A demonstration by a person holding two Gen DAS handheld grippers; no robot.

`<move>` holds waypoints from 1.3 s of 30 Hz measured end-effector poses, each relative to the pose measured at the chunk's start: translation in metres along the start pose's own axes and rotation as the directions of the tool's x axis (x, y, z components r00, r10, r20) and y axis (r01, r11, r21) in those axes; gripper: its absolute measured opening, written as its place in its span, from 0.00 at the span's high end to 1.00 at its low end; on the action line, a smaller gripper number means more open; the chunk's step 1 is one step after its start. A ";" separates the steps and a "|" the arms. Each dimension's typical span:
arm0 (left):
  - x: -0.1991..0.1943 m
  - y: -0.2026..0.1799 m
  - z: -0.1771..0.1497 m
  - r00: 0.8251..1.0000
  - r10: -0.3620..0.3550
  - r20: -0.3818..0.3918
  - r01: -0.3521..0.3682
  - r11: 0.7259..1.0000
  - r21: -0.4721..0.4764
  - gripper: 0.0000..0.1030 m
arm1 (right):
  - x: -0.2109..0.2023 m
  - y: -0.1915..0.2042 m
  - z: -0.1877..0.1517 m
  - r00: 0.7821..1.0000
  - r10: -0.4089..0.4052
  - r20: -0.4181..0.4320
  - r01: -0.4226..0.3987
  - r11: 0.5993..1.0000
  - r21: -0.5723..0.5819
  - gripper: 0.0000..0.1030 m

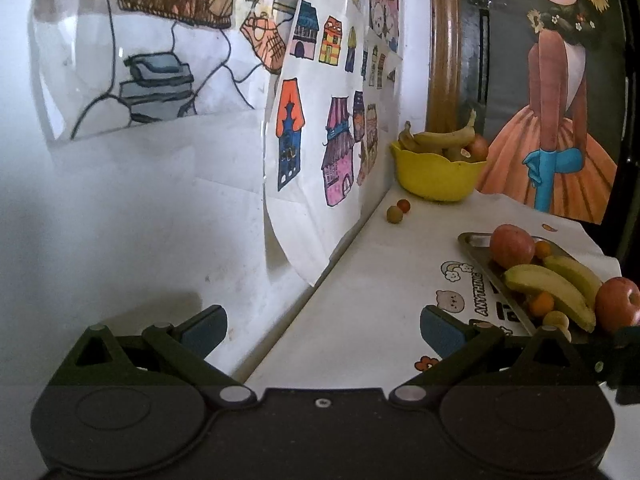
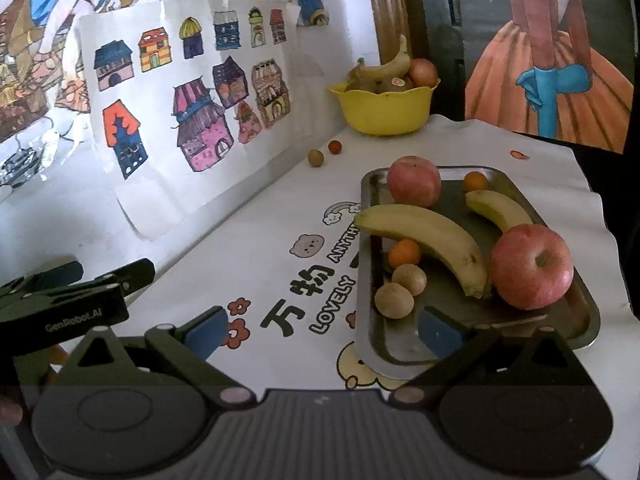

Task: Organize fruits
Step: 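Withdraw both open tools from the tray toward the fruit by the wall, then grasp the small brown fruit with the left tool while the right tool grasps the cherry tomato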

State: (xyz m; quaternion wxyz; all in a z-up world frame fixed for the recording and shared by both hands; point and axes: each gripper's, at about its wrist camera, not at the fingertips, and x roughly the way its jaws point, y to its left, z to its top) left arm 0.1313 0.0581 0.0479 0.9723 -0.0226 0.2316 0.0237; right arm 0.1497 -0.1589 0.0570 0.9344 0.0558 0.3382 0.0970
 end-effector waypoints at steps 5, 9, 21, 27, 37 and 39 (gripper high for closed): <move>0.008 -0.004 0.003 1.000 -0.014 -0.009 0.014 1.000 0.003 0.01 | 0.007 0.002 -0.001 1.000 -0.017 -0.022 0.017 1.000 -0.002 0.00; 0.015 -0.011 0.007 1.000 -0.020 -0.016 0.020 1.000 0.012 0.01 | 0.009 0.002 0.004 0.999 -0.028 -0.016 0.028 0.999 -0.023 0.00; 0.027 -0.055 0.048 0.997 -0.034 0.064 0.028 0.995 0.100 0.01 | 0.005 -0.021 0.063 0.999 0.037 0.026 -0.035 0.996 -0.081 0.00; 0.047 -0.083 0.069 0.983 -0.091 0.159 0.060 0.980 0.190 0.01 | 0.018 -0.020 0.123 0.986 0.150 0.079 -0.132 0.972 -0.193 0.00; 0.144 -0.115 0.081 0.988 -0.120 0.101 0.086 0.953 0.291 0.01 | 0.132 -0.051 0.226 0.979 0.204 -0.027 -0.205 0.971 -0.118 0.00; 0.162 -0.118 0.081 0.989 -0.116 0.087 0.085 0.949 0.304 0.01 | 0.163 -0.060 0.237 0.976 0.204 -0.072 -0.210 0.973 -0.093 0.00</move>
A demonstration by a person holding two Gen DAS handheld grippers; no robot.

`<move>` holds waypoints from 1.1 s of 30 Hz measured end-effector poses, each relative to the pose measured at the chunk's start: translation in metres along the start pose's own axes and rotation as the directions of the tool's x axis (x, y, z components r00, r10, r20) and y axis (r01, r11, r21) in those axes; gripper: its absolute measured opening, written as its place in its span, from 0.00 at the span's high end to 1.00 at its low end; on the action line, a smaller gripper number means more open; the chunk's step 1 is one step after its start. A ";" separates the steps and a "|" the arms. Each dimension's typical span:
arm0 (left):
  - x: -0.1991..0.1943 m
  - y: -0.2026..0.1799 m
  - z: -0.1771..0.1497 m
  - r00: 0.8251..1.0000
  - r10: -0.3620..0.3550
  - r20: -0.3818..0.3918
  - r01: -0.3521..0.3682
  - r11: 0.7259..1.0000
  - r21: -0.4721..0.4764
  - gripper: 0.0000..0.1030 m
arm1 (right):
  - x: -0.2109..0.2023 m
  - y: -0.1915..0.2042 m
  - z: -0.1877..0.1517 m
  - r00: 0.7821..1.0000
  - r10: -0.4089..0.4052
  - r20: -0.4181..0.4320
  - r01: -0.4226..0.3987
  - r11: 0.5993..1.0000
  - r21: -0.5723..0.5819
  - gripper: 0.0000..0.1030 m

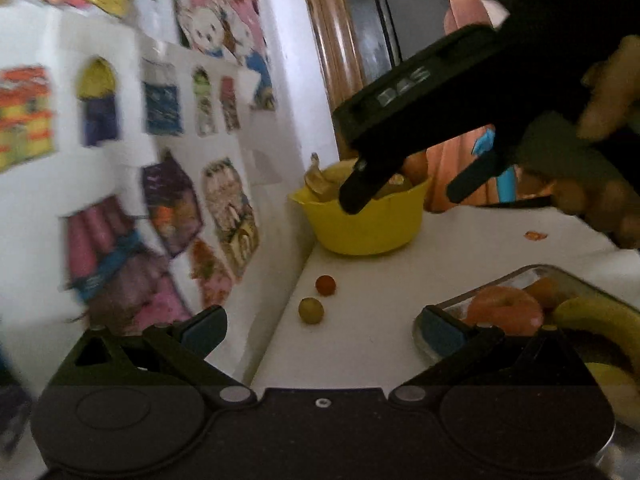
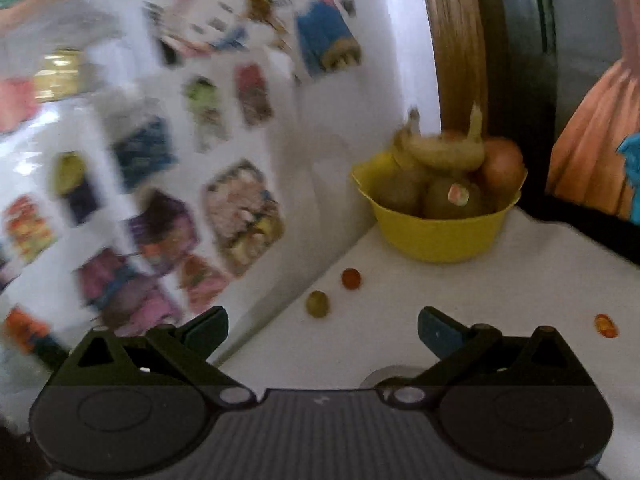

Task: Organize fruits
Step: 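Grasp the small brown fruit with the left tool while the right tool grasps the cherry tomato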

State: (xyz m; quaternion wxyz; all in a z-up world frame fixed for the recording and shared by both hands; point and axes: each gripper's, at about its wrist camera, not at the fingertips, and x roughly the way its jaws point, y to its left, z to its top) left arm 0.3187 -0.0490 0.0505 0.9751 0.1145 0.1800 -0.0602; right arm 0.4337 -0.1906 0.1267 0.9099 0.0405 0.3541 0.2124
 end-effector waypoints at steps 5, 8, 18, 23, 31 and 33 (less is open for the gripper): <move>0.049 0.001 -0.001 0.999 -0.001 -0.047 0.001 1.000 -0.010 0.01 | 0.060 -0.029 0.011 1.000 -0.001 -0.012 0.001 0.999 0.038 0.05; 0.067 -0.002 -0.001 0.998 0.006 -0.058 -0.006 1.000 -0.009 0.02 | 0.091 -0.042 0.012 1.000 0.018 -0.012 -0.017 0.996 0.085 0.07; 0.115 -0.008 0.000 0.992 0.019 -0.128 -0.020 1.000 -0.009 0.11 | 0.151 -0.046 0.012 0.996 0.026 -0.085 -0.018 0.996 0.087 0.18; 0.127 -0.008 0.003 0.987 0.029 -0.158 -0.031 0.999 -0.012 0.17 | 0.164 -0.043 0.020 0.993 0.026 -0.112 -0.015 0.995 0.095 0.26; 0.139 0.001 0.003 0.983 0.023 -0.181 -0.032 0.998 -0.049 0.28 | 0.179 -0.041 0.017 0.988 0.028 -0.152 -0.015 0.996 0.089 0.42; 0.144 0.004 0.004 0.982 0.023 -0.187 -0.035 0.998 -0.060 0.35 | 0.183 -0.041 0.015 0.987 0.029 -0.160 -0.014 0.996 0.093 0.44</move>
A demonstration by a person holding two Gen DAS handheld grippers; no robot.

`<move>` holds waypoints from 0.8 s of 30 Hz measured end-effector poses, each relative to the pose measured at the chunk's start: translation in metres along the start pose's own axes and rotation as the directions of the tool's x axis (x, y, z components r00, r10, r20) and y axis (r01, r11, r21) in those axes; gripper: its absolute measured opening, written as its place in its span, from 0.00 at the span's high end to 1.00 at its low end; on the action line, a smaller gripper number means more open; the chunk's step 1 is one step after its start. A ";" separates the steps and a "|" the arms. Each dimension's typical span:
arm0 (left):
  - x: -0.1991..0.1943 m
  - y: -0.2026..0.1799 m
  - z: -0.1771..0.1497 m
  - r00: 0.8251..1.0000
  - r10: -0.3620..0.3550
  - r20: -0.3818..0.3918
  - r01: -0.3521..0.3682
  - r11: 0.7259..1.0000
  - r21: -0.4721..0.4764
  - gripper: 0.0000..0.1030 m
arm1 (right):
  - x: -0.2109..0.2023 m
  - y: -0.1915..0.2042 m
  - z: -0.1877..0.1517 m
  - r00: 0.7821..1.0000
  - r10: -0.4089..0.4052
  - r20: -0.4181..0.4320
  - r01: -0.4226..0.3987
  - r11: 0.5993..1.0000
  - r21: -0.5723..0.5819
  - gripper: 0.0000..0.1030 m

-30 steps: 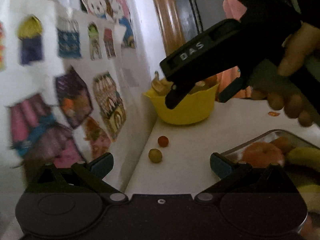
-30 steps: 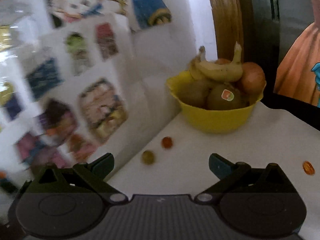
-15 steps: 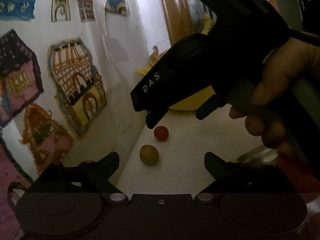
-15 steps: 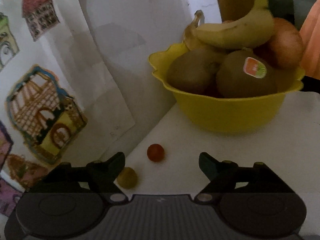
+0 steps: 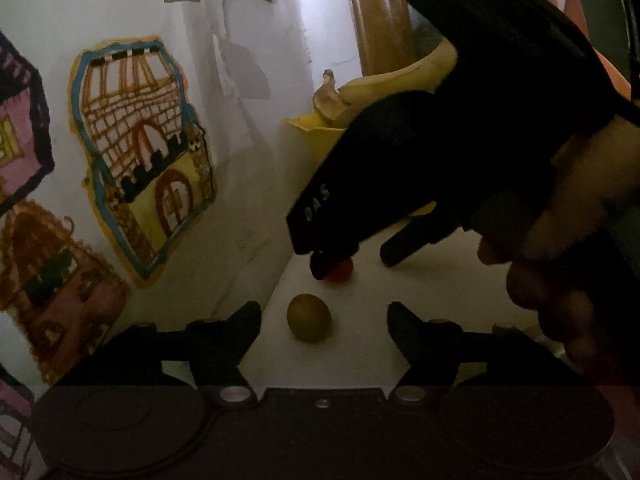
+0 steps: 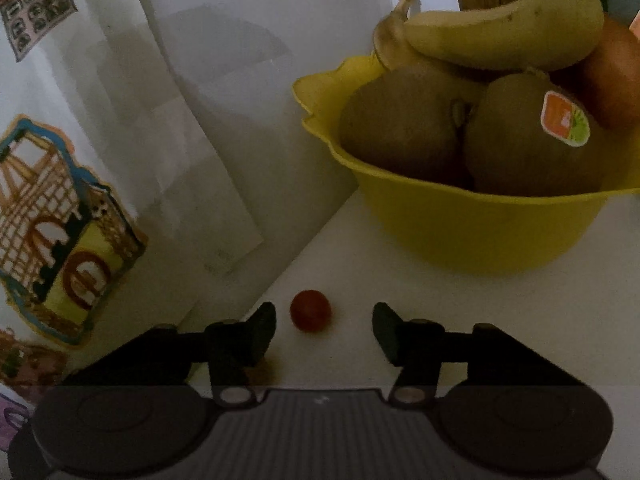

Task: Organize fruits
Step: 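Grasp the small brown fruit with the left tool while the right tool grasps the cherry tomato, then carry the small brown fruit and cherry tomato over the metal tray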

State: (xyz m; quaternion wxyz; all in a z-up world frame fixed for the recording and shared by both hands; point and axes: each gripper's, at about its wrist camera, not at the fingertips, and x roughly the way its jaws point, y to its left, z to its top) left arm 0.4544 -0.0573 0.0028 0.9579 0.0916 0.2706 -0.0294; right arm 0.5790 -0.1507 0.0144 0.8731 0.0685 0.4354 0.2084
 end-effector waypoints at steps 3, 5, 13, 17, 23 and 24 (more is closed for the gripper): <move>0.006 0.002 0.003 1.000 -0.003 -0.012 0.003 1.000 -0.013 0.41 | 0.004 -0.001 0.001 1.000 0.002 0.001 -0.002 1.000 0.005 0.46; 0.009 0.005 0.003 1.000 -0.004 -0.016 0.004 1.000 -0.019 0.45 | 0.006 -0.001 0.002 1.000 0.008 0.002 -0.008 1.000 0.005 0.51; 0.017 0.008 0.008 1.000 0.003 -0.019 -0.004 0.999 -0.033 0.56 | 0.003 -0.001 0.001 1.000 0.016 -0.003 -0.016 1.000 0.001 0.66; 0.025 0.010 0.011 0.999 0.007 -0.031 -0.009 0.999 -0.046 0.69 | 0.007 -0.001 0.001 1.000 0.019 -0.006 -0.019 1.000 -0.003 0.72; 0.022 0.011 0.009 0.999 0.008 -0.033 -0.010 0.998 -0.058 0.73 | 0.005 0.002 -0.003 1.000 0.009 -0.003 -0.009 1.000 0.002 0.75; 0.020 0.011 0.008 0.999 0.006 -0.035 -0.008 0.998 -0.064 0.73 | 0.004 0.003 -0.005 1.000 0.009 -0.005 -0.009 1.000 0.003 0.75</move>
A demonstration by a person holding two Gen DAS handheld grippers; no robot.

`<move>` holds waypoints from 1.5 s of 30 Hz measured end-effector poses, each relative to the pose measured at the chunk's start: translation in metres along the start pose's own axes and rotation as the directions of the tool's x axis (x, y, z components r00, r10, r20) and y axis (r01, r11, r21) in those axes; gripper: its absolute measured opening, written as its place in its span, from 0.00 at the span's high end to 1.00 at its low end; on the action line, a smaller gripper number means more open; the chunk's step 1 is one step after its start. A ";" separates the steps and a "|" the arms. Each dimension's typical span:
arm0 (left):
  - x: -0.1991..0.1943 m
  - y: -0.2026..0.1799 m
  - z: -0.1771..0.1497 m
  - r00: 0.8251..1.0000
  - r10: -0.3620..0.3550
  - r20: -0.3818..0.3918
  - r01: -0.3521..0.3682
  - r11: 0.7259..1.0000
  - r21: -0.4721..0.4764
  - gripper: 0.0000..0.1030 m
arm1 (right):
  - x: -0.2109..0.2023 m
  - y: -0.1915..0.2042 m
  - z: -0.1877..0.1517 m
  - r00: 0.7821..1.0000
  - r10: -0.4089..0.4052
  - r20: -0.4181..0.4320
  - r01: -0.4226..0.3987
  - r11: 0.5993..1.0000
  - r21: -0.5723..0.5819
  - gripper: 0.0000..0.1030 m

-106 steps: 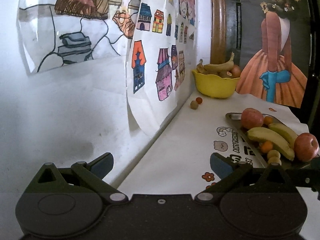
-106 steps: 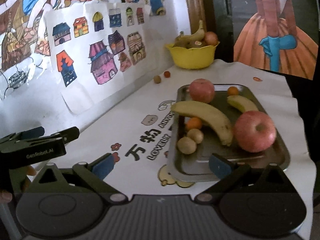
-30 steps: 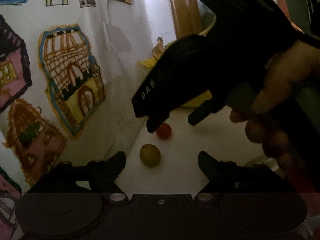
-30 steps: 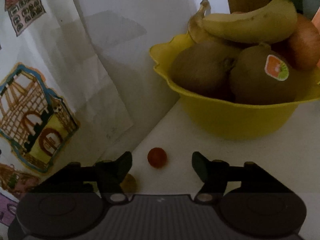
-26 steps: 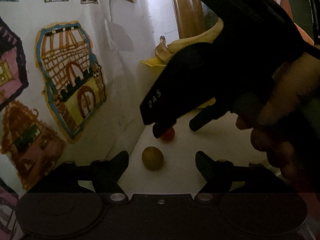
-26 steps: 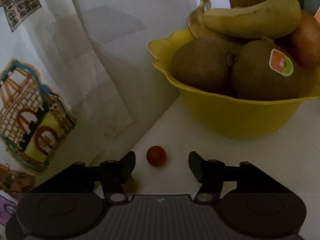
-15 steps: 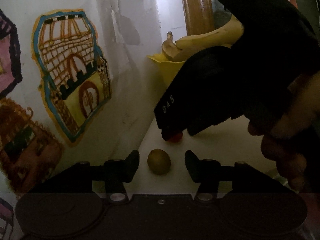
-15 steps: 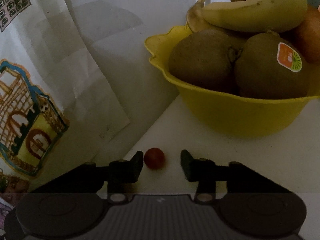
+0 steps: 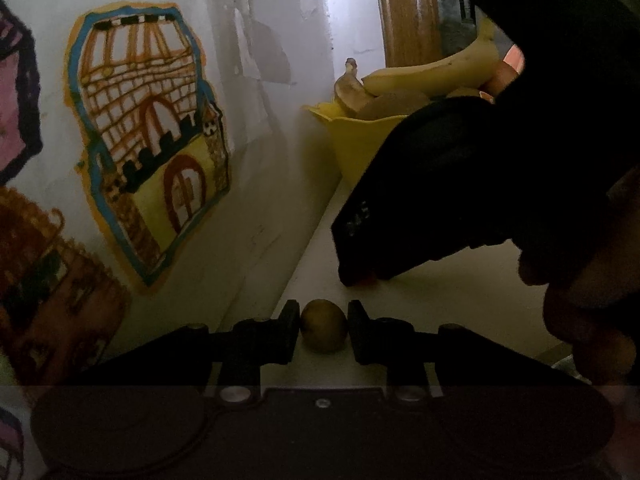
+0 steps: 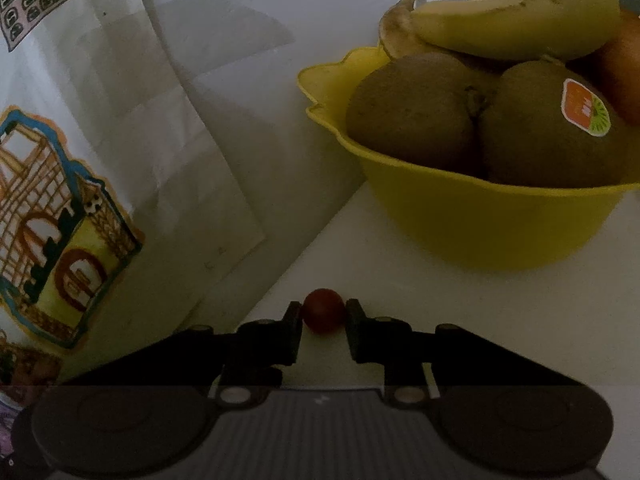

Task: Organize fruits
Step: 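Carry the small brown fruit and cherry tomato over the metal tray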

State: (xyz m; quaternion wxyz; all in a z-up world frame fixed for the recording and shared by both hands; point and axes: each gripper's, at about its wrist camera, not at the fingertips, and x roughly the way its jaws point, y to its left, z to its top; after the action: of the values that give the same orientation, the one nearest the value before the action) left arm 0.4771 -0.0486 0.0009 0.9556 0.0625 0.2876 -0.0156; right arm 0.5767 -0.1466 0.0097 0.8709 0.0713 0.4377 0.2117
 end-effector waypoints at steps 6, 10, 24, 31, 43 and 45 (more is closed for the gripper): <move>-0.018 0.003 -0.005 1.000 -0.014 -0.018 0.013 0.999 -0.030 0.73 | -0.009 0.000 -0.006 1.000 -0.012 -0.021 0.012 1.000 0.000 0.75; -0.031 0.009 -0.009 0.999 -0.015 -0.031 0.013 0.997 -0.072 0.73 | -0.020 0.002 -0.011 0.999 -0.013 -0.033 0.013 1.000 0.003 0.75; -0.091 0.029 -0.053 0.999 -0.003 -0.050 -0.003 0.993 -0.117 0.73 | -0.060 0.027 -0.060 0.999 0.021 -0.040 -0.021 1.000 -0.001 0.75; -0.117 0.034 -0.068 0.998 -0.005 -0.057 -0.002 0.992 -0.126 0.73 | -0.096 0.048 -0.102 0.999 0.053 0.003 -0.053 0.998 -0.016 0.75; -0.185 0.020 -0.088 0.998 -0.059 -0.006 0.058 0.990 -0.127 0.73 | -0.162 0.059 -0.166 0.996 0.082 0.035 -0.080 0.996 -0.043 0.75; -0.195 0.015 -0.089 0.997 -0.071 0.005 0.071 0.990 -0.125 0.73 | -0.171 0.058 -0.173 0.996 0.083 0.043 -0.081 0.995 -0.049 0.75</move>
State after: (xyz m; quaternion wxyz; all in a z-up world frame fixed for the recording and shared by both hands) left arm 0.2665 -0.0232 0.0363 0.9565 -0.0079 0.2900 -0.0316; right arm 0.3312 -0.1788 0.0480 0.8725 0.0736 0.4097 0.2560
